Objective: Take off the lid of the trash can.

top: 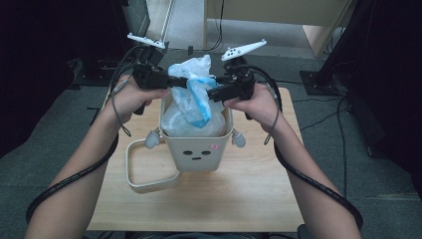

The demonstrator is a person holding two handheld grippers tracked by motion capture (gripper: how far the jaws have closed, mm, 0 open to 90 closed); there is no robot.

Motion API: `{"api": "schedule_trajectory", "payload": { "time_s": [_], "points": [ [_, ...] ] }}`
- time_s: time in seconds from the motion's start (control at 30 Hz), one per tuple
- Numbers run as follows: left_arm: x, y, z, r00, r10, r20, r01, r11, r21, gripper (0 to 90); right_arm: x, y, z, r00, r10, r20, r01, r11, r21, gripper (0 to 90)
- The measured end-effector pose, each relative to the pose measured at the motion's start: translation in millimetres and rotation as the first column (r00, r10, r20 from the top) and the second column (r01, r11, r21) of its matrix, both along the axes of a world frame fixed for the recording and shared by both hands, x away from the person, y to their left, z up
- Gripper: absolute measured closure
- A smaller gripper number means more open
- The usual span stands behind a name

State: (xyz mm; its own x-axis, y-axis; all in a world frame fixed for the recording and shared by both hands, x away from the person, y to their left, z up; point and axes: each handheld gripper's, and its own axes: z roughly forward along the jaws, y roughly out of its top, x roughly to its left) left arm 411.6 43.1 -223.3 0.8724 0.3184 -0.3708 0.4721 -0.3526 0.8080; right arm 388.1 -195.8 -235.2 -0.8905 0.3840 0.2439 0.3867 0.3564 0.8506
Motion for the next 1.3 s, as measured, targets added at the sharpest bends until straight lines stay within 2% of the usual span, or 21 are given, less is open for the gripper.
{"api": "schedule_trajectory", "payload": {
  "time_s": [0.1, 0.17, 0.23, 0.3, 0.37, 0.43, 0.53, 0.63, 0.7, 0.77, 0.83, 0.9, 0.97, 1.0, 1.03, 1.17, 1.2, 1.3],
  "points": [
    [-2.6, -6.3, 3.9, 0.9994, -0.034, -0.009, 0.033, 0.9993, -0.014, 89.6, 1.0, 12.1, -3.2, 0.9999, 0.007, 0.009, -0.007, 0.999, -0.041, 38.5],
    [-4.8, -11.8, 5.8, 0.9989, -0.046, 0.000, 0.046, 0.9989, -0.003, 89.6, 1.6, 18.9, -5.4, 0.9999, 0.011, 0.008, -0.010, 0.998, -0.062, 42.1],
    [-6.0, -14.4, 6.3, 0.9986, -0.053, 0.006, 0.053, 0.9986, 0.009, 89.5, 0.6, 22.1, -4.7, 0.9999, 0.008, 0.014, -0.007, 0.996, -0.087, 54.7],
    [-5.0, -12.4, 6.2, 0.9994, -0.034, 0.010, 0.034, 0.9994, -0.007, 88.6, 0.5, 20.7, -5.0, 0.9997, 0.007, 0.025, -0.004, 0.995, -0.096, 67.0],
    [-4.1, -8.7, 6.3, 0.9995, -0.028, 0.013, 0.028, 0.9992, -0.028, 76.8, 1.4, 17.8, -6.5, 0.9998, -0.009, 0.018, 0.011, 0.995, -0.103, 80.5],
    [-5.2, -5.1, 6.6, 0.9993, -0.019, 0.033, 0.020, 0.9992, -0.035, 68.1, 4.6, 12.3, -8.1, 0.9997, -0.022, -0.012, 0.020, 0.995, -0.093, 86.2],
    [-6.3, 2.1, 9.0, 0.9978, 0.013, 0.065, -0.010, 0.9992, -0.038, 57.4, 8.9, 4.8, -8.8, 0.9960, -0.063, -0.063, 0.059, 0.996, -0.071, 87.7],
    [-7.2, 8.3, 9.7, 0.9958, 0.041, 0.081, -0.039, 0.9989, -0.027, 47.7, 9.2, -3.1, -3.6, 0.9936, -0.103, -0.046, 0.100, 0.993, -0.060, 87.9],
    [-8.8, 8.4, 7.9, 0.9931, 0.051, 0.106, -0.052, 0.9986, 0.006, 43.0, 9.9, -9.6, 2.6, 0.9908, -0.129, -0.041, 0.128, 0.991, -0.023, 88.0],
    [-9.3, 5.8, 5.1, 0.9936, 0.044, 0.104, -0.045, 0.9990, 0.006, 38.2, 10.1, -15.1, 10.3, 0.9879, -0.151, -0.036, 0.152, 0.988, 0.010, 88.0],
    [-9.0, 0.8, 2.6, 0.9949, 0.033, 0.095, -0.032, 0.9994, -0.011, 36.6, 8.7, -15.4, 17.1, 0.9887, -0.148, -0.021, 0.149, 0.989, 0.020, 88.0],
    [-9.5, -7.5, -0.9, 0.9948, 0.015, 0.101, -0.015, 0.9999, 0.004, 34.9, 6.2, -11.6, 21.5, 0.9911, -0.133, -0.012, 0.133, 0.991, 0.025, 88.0],
    [-10.5, -15.3, -4.0, 0.9946, -0.003, 0.104, 0.001, 0.9997, 0.025, 36.4, 3.2, -6.0, 24.4, 0.9929, -0.119, -0.008, 0.119, 0.993, 0.026, 88.0],
    [-10.9, -17.5, -5.1, 0.9947, -0.010, 0.102, 0.007, 0.9995, 0.031, 41.9, 2.0, -3.0, 25.0, 0.9936, -0.113, -0.004, 0.113, 0.993, 0.018, 88.1],
    [-10.8, -18.5, -5.9, 0.9950, -0.014, 0.099, 0.011, 0.9994, 0.033, 48.4, 1.4, -0.5, 25.0, 0.9940, -0.109, 0.003, 0.109, 0.994, 0.014, 88.1],
    [-6.5, -16.9, -8.1, 0.9997, -0.011, 0.019, 0.010, 0.9982, 0.059, 78.3, 3.5, 1.1, 22.0, 0.9950, -0.100, -0.002, 0.100, 0.995, 0.005, 87.6],
    [-5.3, -15.7, -8.7, 0.9999, -0.013, 0.004, 0.013, 0.9985, 0.054, 83.5, 4.1, 0.3, 21.0, 0.9950, -0.099, -0.004, 0.099, 0.995, 0.006, 86.1],
    [-3.4, -12.7, -9.0, 1.0000, -0.004, -0.008, 0.004, 0.9984, 0.056, 87.6, 7.1, -4.5, 19.4, 0.9941, -0.109, 0.004, 0.109, 0.994, 0.013, 76.1]
  ]
}}
